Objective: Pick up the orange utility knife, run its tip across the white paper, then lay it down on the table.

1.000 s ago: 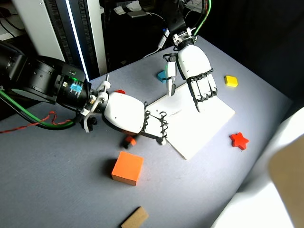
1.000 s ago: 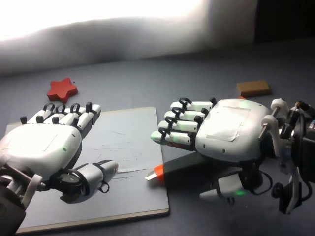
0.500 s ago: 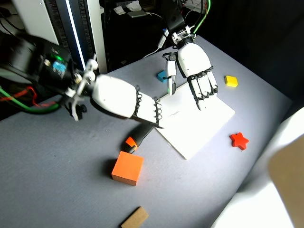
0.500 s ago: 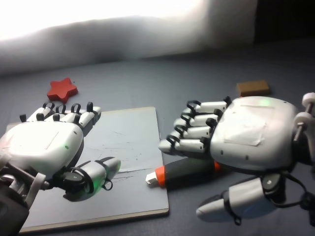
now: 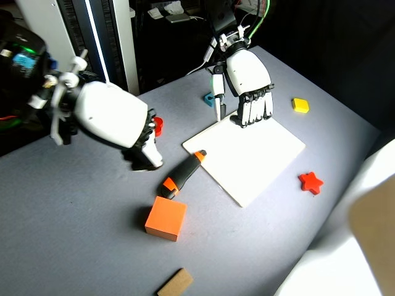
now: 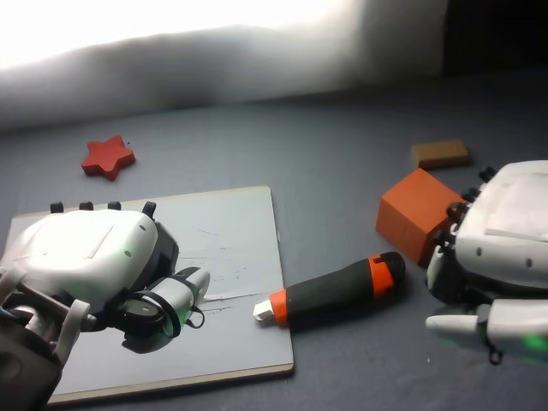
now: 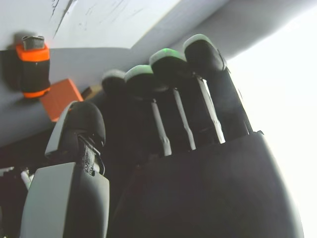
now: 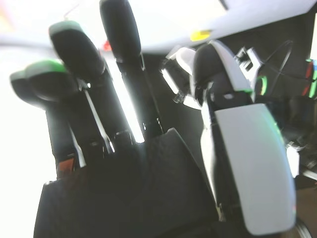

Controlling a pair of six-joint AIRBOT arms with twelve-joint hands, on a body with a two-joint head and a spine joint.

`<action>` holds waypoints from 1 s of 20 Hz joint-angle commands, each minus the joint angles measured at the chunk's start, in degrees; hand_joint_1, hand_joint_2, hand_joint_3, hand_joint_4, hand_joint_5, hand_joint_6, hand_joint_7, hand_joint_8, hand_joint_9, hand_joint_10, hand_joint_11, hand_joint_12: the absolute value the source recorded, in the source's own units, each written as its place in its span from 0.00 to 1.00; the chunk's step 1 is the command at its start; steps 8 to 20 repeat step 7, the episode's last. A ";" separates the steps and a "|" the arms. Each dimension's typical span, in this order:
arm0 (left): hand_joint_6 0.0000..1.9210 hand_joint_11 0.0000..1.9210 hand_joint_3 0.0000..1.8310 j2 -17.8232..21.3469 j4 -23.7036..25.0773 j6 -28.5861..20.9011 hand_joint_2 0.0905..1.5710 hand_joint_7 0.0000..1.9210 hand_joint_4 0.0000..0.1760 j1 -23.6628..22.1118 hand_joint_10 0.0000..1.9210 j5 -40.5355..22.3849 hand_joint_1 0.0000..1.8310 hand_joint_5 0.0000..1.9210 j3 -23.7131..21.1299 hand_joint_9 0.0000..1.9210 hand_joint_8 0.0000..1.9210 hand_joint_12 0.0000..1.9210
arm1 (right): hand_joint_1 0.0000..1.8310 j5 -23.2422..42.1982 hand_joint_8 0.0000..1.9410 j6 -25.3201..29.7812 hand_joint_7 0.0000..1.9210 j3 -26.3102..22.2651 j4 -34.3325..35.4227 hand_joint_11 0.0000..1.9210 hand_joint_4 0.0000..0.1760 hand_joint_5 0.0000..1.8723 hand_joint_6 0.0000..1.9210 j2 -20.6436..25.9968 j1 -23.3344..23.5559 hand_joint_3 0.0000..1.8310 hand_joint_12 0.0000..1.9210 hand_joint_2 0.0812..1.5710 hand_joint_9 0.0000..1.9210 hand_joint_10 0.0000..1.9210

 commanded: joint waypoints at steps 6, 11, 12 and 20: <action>1.00 0.67 0.02 0.33 4.40 -0.19 0.97 0.68 0.00 -0.56 1.00 -4.43 0.23 0.59 -0.22 0.71 1.00 1.00 | 0.31 6.59 0.98 0.75 0.65 -0.96 -2.21 0.67 0.00 0.57 0.99 5.09 0.37 0.01 1.00 0.95 0.67 1.00; 1.00 0.68 0.02 0.38 4.41 -0.21 0.98 0.68 0.00 -0.57 1.00 -4.43 0.23 0.58 -0.22 0.71 1.00 1.00 | 0.31 7.77 0.98 0.77 0.64 -1.53 -2.23 0.67 0.00 0.57 1.00 6.28 0.12 0.00 1.00 0.95 0.67 1.00; 1.00 0.68 0.02 0.38 4.41 -0.21 0.98 0.68 0.00 -0.57 1.00 -4.43 0.23 0.58 -0.22 0.71 1.00 1.00 | 0.31 7.77 0.98 0.77 0.64 -1.53 -2.23 0.67 0.00 0.57 1.00 6.28 0.12 0.00 1.00 0.95 0.67 1.00; 1.00 0.68 0.02 0.38 4.41 -0.21 0.98 0.68 0.00 -0.57 1.00 -4.43 0.23 0.58 -0.22 0.71 1.00 1.00 | 0.31 7.77 0.98 0.77 0.64 -1.53 -2.23 0.67 0.00 0.57 1.00 6.28 0.12 0.00 1.00 0.95 0.67 1.00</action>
